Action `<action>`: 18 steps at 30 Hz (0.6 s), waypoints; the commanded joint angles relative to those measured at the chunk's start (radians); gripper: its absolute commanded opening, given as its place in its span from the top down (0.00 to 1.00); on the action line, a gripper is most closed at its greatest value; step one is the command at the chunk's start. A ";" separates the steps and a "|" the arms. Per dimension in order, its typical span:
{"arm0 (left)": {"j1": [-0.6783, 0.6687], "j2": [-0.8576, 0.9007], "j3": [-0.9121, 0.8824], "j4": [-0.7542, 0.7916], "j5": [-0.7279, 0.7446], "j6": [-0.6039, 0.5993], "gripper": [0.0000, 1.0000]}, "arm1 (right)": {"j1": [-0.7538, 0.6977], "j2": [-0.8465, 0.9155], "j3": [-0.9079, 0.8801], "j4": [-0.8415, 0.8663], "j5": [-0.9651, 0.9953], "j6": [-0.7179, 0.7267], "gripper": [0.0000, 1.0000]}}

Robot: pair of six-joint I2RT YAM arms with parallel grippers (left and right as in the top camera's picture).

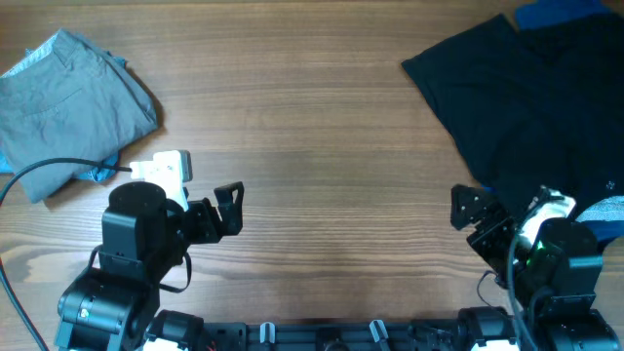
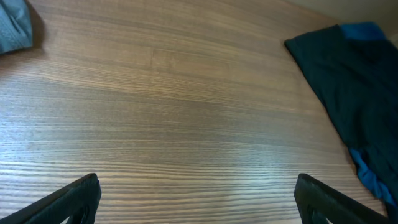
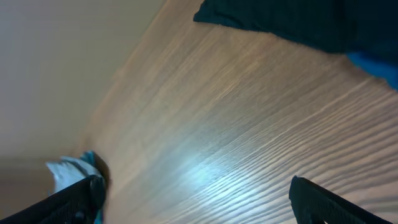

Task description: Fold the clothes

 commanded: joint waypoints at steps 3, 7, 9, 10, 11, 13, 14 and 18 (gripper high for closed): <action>-0.003 -0.001 -0.006 -0.001 -0.017 -0.010 0.00 | 0.003 -0.009 -0.014 -0.179 0.120 0.117 0.00; -0.003 -0.001 -0.006 -0.001 -0.017 -0.009 0.00 | 0.003 -0.010 -0.017 -0.089 0.261 -0.128 0.00; -0.003 -0.001 -0.006 -0.001 -0.018 -0.009 0.00 | 0.003 -0.022 -0.017 0.043 0.272 -0.329 0.00; -0.003 -0.001 -0.006 -0.001 -0.017 -0.009 0.00 | 0.003 -0.033 -0.021 0.088 0.275 -0.397 0.00; -0.003 -0.001 -0.006 -0.001 -0.017 -0.009 0.00 | 0.003 -0.052 -0.034 0.139 0.275 -0.470 0.00; -0.003 -0.001 -0.006 -0.001 -0.017 -0.009 0.00 | 0.002 -0.112 -0.094 0.238 0.269 -0.589 0.00; -0.003 -0.001 -0.006 -0.001 -0.017 -0.009 0.00 | 0.002 -0.148 -0.138 0.282 0.269 -0.612 0.00; -0.003 -0.001 -0.006 -0.001 -0.017 -0.010 0.00 | 0.002 -0.314 -0.335 0.397 0.270 -0.600 0.00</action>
